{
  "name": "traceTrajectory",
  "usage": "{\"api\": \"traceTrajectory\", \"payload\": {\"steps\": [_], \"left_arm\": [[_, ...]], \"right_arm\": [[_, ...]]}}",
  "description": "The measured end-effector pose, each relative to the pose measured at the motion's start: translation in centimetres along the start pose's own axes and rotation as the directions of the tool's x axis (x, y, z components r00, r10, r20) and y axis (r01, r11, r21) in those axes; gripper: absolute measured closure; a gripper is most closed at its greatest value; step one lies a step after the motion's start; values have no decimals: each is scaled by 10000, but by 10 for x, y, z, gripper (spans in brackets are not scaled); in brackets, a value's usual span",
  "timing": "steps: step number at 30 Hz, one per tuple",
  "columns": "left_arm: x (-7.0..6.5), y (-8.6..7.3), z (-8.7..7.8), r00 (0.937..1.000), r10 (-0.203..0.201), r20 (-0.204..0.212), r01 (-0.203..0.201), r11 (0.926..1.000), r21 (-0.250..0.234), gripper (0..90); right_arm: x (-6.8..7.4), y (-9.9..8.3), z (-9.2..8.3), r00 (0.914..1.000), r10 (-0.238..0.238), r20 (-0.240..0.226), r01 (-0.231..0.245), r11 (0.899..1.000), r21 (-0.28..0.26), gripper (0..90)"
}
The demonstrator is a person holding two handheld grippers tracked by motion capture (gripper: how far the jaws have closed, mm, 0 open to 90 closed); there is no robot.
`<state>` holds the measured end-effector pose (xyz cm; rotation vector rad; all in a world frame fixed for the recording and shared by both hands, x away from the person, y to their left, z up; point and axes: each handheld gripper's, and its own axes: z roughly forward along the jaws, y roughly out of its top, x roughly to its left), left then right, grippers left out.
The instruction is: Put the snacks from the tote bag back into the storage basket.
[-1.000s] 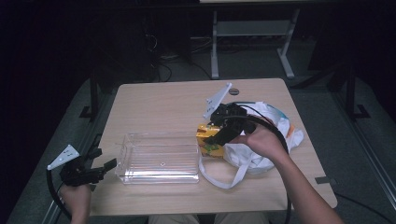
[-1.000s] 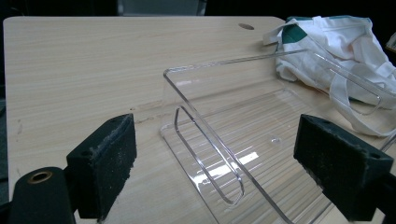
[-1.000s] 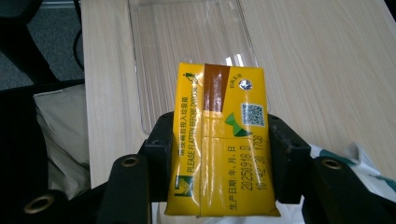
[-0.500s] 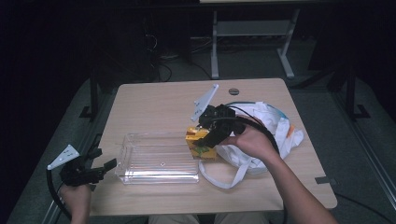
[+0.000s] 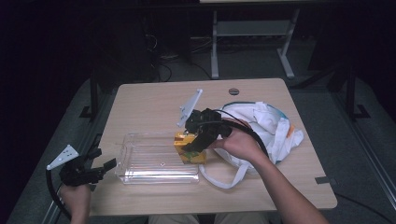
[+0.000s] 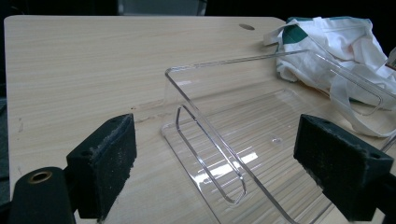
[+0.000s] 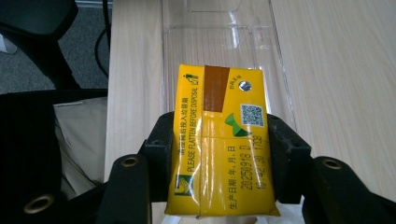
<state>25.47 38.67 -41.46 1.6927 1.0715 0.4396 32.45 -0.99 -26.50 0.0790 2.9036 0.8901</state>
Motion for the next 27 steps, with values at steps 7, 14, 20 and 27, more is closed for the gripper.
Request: {"api": "traceTrajectory", "payload": {"steps": [7,14,20,27], "left_arm": [[1,0,0,10000,-7,16,7,10000,-37,127],[0,0,0,10000,-5,5,5,10000,-46,127],[0,0,0,10000,-1,1,1,10000,-74,127],[0,1,0,10000,-3,-3,3,9999,-111,127]], "right_arm": [[0,5,10,9999,-114,-107,116,9998,168,512],[1,9,20,9996,-150,-254,157,9994,298,511],[1,11,26,9992,-225,-335,239,9988,428,511],[2,11,34,9993,-175,-318,190,9987,470,511]]}}
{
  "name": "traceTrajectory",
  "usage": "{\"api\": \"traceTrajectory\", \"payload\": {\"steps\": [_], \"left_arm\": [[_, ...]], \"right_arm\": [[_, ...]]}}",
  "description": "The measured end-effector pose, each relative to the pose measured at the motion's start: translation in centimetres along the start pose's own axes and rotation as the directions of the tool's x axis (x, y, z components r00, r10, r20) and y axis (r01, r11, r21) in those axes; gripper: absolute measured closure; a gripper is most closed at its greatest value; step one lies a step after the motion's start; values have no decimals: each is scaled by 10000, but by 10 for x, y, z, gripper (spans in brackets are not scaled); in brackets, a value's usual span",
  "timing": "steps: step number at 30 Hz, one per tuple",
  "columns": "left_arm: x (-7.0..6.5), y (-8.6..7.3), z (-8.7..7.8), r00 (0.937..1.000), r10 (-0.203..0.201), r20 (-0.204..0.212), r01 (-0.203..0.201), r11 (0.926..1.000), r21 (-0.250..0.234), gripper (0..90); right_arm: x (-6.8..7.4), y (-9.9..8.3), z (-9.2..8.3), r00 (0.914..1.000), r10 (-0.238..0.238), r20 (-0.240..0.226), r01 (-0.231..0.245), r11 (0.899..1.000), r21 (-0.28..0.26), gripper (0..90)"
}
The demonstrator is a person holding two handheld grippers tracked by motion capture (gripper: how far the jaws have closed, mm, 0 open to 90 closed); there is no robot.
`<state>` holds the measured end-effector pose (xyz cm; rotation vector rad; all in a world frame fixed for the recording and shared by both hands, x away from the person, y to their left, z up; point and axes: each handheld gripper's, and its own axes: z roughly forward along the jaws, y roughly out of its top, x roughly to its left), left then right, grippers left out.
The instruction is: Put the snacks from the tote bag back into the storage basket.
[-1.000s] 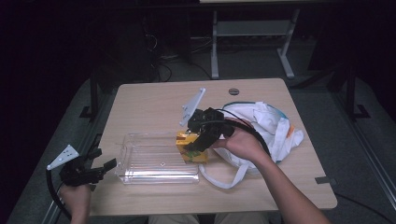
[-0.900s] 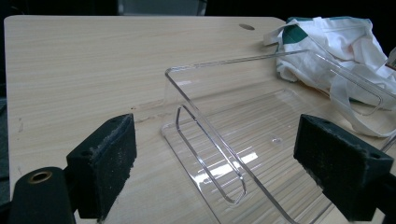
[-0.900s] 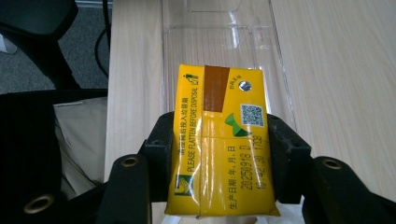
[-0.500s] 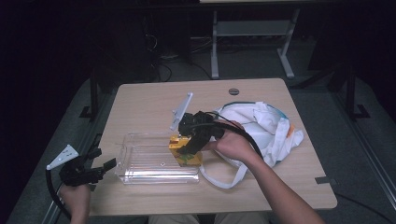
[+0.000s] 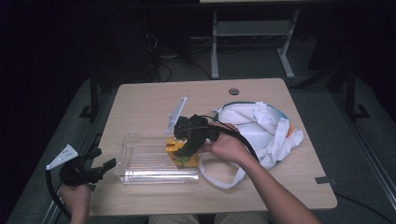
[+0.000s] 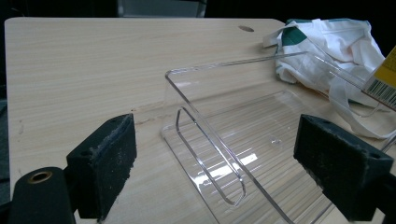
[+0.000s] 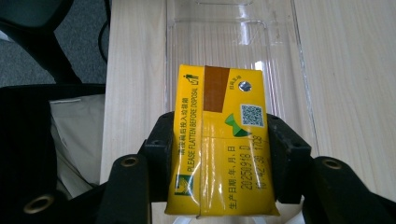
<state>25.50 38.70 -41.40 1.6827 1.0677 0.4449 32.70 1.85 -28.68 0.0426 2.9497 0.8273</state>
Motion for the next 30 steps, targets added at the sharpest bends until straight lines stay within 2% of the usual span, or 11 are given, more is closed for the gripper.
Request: {"api": "traceTrajectory", "payload": {"steps": [14,30], "left_arm": [[0,0,0,10000,1,14,-1,10000,-52,127],[0,0,-1,10000,-80,59,80,9999,-117,127]], "right_arm": [[0,2,16,9999,-4,-169,7,9999,140,511],[0,-1,27,9998,27,-212,-22,9997,231,510]]}}
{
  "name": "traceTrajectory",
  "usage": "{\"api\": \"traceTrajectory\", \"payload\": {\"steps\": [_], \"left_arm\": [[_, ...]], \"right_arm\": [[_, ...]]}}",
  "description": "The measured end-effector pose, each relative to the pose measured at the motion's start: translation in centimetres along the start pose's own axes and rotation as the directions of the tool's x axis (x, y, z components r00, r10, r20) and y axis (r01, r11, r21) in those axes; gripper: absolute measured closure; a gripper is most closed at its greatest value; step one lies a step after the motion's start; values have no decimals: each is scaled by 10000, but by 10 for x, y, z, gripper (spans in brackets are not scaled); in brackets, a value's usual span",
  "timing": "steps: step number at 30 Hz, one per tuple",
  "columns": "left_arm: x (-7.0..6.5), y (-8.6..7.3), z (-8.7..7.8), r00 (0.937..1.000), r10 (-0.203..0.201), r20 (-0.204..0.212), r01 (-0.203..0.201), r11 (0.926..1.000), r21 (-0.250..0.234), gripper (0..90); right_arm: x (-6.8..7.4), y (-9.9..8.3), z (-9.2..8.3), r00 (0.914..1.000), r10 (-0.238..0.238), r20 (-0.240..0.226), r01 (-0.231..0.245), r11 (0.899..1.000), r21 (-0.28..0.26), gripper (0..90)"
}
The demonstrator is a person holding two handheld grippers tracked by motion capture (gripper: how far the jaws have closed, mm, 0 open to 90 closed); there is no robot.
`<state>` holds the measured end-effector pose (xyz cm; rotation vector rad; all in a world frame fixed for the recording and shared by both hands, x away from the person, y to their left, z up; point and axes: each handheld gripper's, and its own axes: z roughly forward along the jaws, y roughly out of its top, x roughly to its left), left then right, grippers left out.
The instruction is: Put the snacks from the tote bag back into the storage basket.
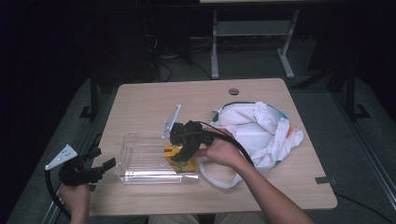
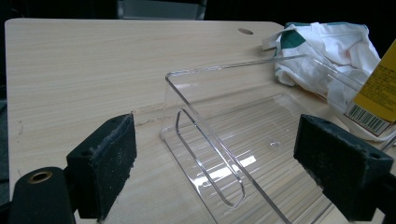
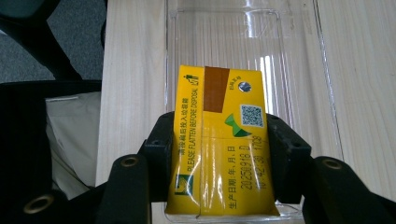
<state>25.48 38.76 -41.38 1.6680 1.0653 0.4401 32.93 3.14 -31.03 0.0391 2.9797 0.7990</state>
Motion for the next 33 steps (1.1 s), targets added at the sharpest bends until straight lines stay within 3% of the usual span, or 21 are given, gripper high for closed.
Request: {"api": "traceTrajectory", "payload": {"steps": [17,33], "left_arm": [[1,0,0,10000,-13,-17,13,10000,-7,127],[1,0,-1,10000,58,-11,-58,10000,63,127]], "right_arm": [[-3,-8,15,9997,221,-83,-221,9997,79,509],[-3,-11,32,9997,37,-227,-27,9991,427,509]]}}
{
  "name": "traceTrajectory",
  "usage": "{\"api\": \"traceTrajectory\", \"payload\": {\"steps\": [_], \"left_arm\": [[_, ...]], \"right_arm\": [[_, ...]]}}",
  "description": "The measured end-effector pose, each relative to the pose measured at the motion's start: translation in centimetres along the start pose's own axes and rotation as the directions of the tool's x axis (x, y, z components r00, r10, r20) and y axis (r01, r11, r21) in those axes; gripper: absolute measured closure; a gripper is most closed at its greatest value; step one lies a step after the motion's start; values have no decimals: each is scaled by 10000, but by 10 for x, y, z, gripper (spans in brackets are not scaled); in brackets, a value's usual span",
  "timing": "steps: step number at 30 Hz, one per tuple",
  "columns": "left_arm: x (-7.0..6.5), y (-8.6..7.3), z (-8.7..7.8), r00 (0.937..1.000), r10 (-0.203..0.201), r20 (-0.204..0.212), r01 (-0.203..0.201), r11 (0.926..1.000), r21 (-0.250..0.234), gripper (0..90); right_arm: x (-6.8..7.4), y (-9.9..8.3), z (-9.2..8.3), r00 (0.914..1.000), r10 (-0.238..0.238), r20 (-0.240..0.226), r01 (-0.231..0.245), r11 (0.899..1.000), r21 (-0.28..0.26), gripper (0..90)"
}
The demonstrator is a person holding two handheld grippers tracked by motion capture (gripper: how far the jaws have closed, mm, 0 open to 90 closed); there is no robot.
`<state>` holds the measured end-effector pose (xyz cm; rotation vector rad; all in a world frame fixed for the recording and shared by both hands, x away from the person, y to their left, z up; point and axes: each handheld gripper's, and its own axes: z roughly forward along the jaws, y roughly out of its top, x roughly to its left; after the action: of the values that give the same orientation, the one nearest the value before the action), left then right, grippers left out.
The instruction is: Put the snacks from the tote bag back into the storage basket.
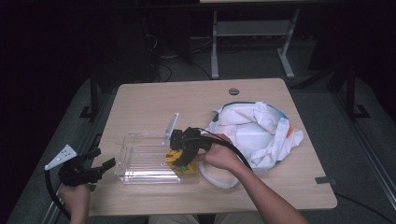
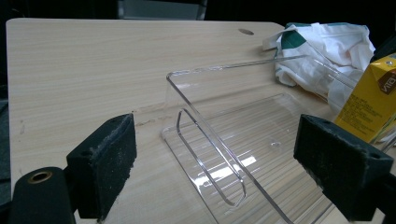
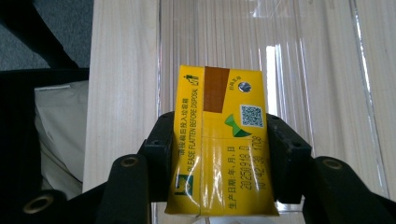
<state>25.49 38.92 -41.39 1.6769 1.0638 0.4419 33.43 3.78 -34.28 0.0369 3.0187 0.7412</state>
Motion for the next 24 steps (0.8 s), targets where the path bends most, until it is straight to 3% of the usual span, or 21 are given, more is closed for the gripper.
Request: {"api": "traceTrajectory", "payload": {"steps": [12,24], "left_arm": [[0,0,0,10000,-10,5,10,10000,7,127],[1,0,0,10000,-98,7,98,9999,-51,127]], "right_arm": [[-3,-3,12,9997,33,-227,-28,9998,200,508],[-3,-9,13,9991,68,-416,-64,9999,90,503]]}}
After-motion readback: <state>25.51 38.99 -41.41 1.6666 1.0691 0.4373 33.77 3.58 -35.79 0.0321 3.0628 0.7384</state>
